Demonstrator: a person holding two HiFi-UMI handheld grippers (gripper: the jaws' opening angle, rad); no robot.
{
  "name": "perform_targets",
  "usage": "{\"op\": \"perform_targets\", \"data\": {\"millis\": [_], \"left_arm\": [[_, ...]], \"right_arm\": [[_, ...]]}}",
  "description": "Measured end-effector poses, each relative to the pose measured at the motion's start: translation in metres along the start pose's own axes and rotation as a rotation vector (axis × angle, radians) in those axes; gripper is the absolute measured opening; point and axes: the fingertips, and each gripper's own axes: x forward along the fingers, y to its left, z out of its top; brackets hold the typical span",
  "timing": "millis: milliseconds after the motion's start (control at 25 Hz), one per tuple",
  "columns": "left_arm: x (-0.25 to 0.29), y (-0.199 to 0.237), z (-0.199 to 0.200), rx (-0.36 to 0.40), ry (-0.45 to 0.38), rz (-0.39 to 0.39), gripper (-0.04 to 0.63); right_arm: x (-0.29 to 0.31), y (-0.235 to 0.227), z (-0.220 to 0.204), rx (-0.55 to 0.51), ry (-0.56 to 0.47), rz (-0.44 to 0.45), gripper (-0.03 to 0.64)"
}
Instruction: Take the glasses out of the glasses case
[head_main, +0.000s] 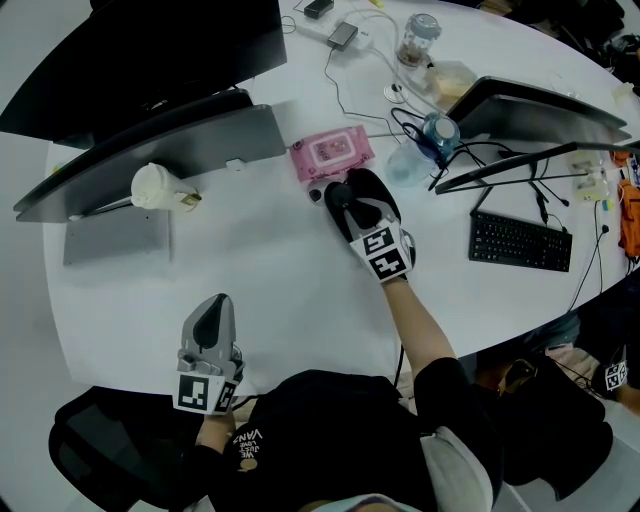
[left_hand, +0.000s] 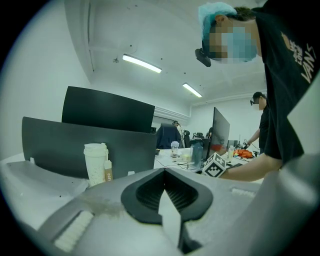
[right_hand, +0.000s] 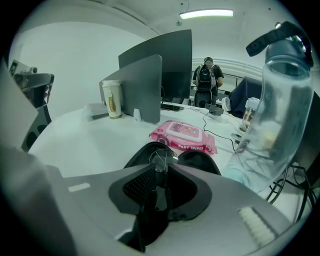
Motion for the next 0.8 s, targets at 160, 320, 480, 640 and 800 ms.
{"op": "perform_targets", "data": {"millis": [160,320,480,640,800], "left_arm": [[0.0004,0.0012,0.0,-0.005,0.0,0.004,0.002],[-0.0002,0.0023,-0.0016,-0.008,0.005,0.009,0.002],[0.0007,0.0024,-0.0024,-0.011,0.002,0.008,0.002],[-0.0002,0.003,-0.0021,-0.012,0.004,0.008,0.002],[-0.002,0.0039,-0.001,-0.013,0.001,0.013,0.002]], "right_arm": [[0.0053,-0.0016,0.0004,-0.014,0.01,-0.01,0.051],[0.0083,-0.0023,-0.003,-0.026,0.036,-0.017,0.025],[0.0081,-0.0038,-0.0016,-0.03,0.033,-0.027,0.014],[0.0063,-0.0043,-0.0009,-0.035,0.037,-0.033,0.012],[0.0018,-0.0055,0.0024,-0.039,0.024,-0.037,0.008]]}}
